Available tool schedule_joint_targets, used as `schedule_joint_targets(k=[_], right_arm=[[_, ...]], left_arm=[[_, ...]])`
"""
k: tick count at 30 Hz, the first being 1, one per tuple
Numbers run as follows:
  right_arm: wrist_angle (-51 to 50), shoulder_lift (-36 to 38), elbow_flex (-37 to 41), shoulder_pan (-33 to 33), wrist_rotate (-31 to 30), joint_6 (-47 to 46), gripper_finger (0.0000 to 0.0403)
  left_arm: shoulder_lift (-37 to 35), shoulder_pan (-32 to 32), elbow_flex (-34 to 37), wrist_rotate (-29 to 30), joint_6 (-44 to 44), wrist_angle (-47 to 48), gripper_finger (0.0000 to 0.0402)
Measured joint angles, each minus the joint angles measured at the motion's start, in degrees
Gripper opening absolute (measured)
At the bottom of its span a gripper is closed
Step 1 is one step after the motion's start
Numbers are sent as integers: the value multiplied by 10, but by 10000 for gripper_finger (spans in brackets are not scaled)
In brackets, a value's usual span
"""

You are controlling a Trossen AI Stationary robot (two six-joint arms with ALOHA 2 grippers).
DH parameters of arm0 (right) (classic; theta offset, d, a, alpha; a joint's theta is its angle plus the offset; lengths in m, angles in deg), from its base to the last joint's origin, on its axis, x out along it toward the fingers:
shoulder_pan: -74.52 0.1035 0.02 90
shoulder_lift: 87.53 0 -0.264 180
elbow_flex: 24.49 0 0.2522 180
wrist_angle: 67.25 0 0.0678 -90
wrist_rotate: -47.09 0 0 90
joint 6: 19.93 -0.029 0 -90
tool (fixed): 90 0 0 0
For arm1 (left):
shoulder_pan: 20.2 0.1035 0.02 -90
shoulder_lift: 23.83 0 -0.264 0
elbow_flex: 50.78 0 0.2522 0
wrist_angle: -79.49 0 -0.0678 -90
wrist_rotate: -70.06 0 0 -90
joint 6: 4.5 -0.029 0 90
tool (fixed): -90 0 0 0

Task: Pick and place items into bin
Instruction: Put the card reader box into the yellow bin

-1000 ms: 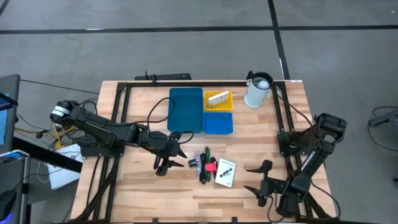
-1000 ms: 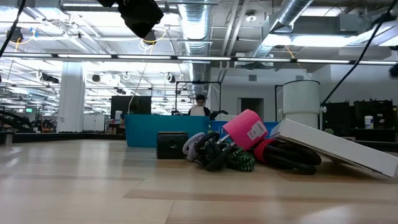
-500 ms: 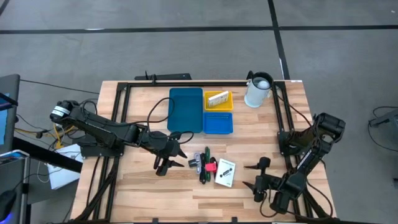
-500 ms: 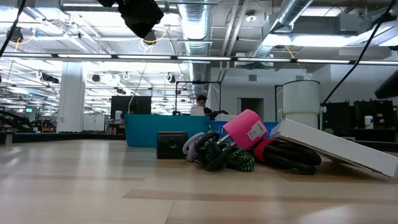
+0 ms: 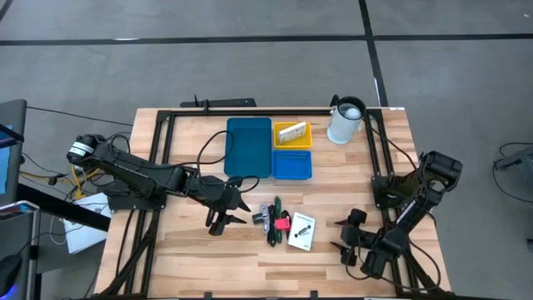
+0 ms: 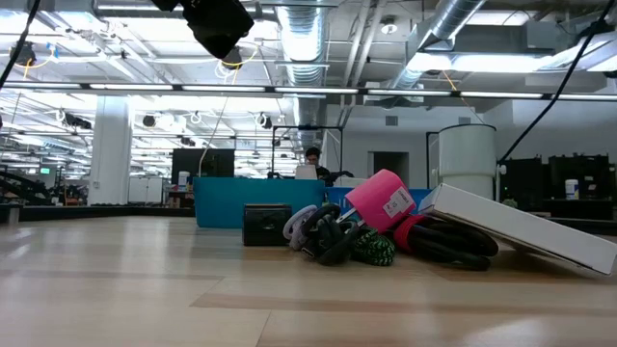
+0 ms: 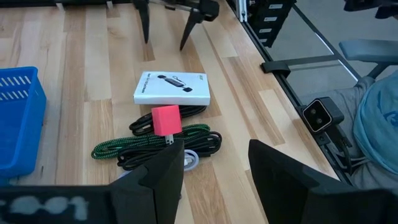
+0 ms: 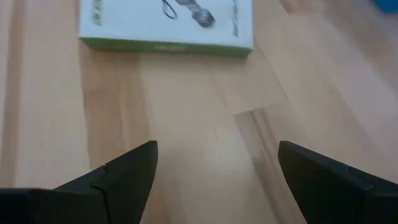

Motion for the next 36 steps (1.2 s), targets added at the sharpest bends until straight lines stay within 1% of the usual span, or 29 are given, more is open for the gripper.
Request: schedule_joint_targets(k=[4, 6, 10, 17, 20, 22, 24, 30, 34, 36], right_arm=[[51, 0, 16, -2, -4, -55, 327], [76, 0, 16, -6, -5, -66, 327], [137, 0, 16, -16, -4, -54, 327], [220, 0, 16, -43, 0, 1, 327], [272, 0, 16, -55, 51, -30, 327], [290, 0, 16, -63, 89, -22, 327], [297, 0, 16, -69, 113, -16, 327], [292, 2, 16, -77, 145, -11, 327], [290, 2, 15, -76, 152, 42, 326], [290, 1, 15, -76, 152, 45, 326]], left_arm=[[0, 0, 0, 0, 0, 0, 169], [0, 0, 0, 0, 0, 0, 169], [0, 0, 0, 0, 0, 0, 169], [0, 0, 0, 0, 0, 0, 169], [0, 0, 0, 0, 0, 0, 169], [0, 0, 0, 0, 0, 0, 169], [0, 0, 0, 0, 1, 0, 169], [0, 0, 0, 0, 1, 0, 169], [0, 0, 0, 0, 1, 0, 169], [0, 0, 0, 0, 1, 0, 169]])
